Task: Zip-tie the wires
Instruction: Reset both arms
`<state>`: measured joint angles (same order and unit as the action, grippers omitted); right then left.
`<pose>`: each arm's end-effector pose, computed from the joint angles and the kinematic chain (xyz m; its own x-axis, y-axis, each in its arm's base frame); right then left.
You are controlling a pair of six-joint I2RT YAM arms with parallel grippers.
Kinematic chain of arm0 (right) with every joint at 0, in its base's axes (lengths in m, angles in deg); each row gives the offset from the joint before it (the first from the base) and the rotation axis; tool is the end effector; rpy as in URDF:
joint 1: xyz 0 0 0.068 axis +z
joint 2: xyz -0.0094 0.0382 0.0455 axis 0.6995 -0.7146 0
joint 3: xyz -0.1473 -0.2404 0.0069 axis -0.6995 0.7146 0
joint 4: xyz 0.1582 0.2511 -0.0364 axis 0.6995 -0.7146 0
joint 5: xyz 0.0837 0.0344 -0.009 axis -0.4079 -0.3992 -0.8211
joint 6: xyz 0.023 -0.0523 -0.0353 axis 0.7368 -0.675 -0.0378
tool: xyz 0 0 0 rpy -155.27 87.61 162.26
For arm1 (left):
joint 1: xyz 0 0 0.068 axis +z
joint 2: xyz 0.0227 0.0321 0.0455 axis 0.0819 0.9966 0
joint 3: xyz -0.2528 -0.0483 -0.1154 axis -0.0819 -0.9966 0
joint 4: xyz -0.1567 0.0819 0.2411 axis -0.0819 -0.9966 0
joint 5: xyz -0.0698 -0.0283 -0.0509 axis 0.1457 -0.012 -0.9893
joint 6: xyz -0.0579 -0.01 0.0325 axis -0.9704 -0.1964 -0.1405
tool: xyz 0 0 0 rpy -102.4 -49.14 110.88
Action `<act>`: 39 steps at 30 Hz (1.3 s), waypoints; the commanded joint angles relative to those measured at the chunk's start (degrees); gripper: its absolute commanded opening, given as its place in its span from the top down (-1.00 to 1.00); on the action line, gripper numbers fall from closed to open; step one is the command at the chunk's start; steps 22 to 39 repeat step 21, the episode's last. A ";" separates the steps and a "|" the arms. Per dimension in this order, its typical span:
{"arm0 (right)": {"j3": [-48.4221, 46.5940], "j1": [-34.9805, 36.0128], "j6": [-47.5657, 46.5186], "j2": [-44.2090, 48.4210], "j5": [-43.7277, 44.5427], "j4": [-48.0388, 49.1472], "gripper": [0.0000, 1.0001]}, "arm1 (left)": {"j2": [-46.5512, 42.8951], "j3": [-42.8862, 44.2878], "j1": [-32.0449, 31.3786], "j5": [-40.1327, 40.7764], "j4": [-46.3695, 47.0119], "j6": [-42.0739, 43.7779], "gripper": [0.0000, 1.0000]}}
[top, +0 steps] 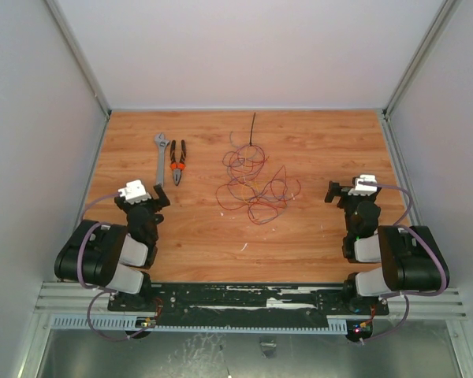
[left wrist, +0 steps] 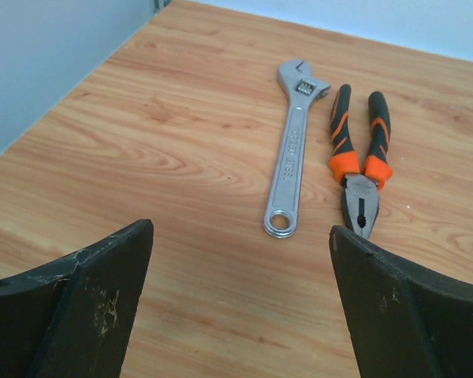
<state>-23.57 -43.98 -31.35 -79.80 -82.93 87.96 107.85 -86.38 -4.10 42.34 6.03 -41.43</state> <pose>0.2359 -0.0014 0.1168 -0.0515 0.0414 -0.9978 0.0520 0.9979 0.0387 0.2079 -0.0082 0.1117 0.0223 -0.0599 -0.9980 -0.3010 0.9515 -0.0638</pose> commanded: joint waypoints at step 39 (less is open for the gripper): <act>-0.75 0.43 -1.19 0.04 0.78 1.58 -0.98 | -0.14 4.14 2.12 -3.34 -5.40 -0.47 -0.97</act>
